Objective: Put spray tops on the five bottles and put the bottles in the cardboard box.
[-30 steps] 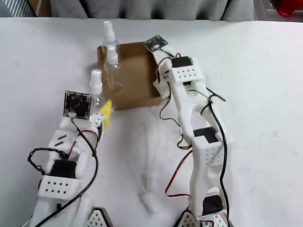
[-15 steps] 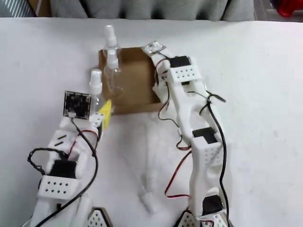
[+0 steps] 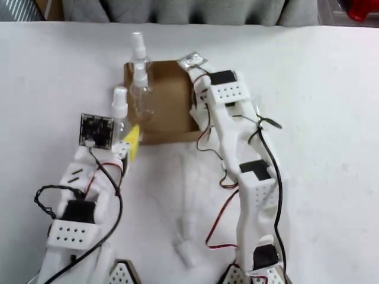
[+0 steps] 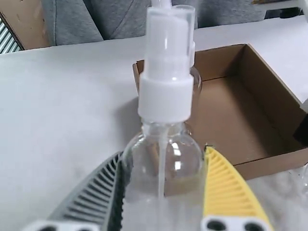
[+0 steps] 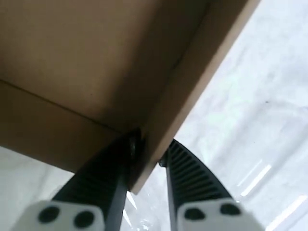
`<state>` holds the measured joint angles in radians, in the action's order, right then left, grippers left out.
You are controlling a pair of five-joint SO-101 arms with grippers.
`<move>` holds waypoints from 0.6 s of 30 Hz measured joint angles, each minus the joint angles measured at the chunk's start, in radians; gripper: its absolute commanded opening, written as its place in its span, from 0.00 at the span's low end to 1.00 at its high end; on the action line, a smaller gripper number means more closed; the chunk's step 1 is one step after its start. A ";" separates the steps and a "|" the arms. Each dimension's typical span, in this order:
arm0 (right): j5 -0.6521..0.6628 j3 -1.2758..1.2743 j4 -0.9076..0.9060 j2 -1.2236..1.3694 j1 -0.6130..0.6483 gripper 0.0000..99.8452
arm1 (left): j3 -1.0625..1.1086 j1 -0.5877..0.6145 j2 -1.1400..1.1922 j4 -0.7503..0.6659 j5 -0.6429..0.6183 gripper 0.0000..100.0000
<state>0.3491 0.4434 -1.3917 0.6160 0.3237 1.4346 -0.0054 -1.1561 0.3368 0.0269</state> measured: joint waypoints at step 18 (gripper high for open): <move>0.000 0.071 -0.077 0.002 0.028 0.24 | 0.000 0.000 0.000 0.000 0.000 0.02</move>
<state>0.3491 0.5140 -1.4684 0.6176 0.3514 1.4346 -0.0054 -1.1561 0.3368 0.0269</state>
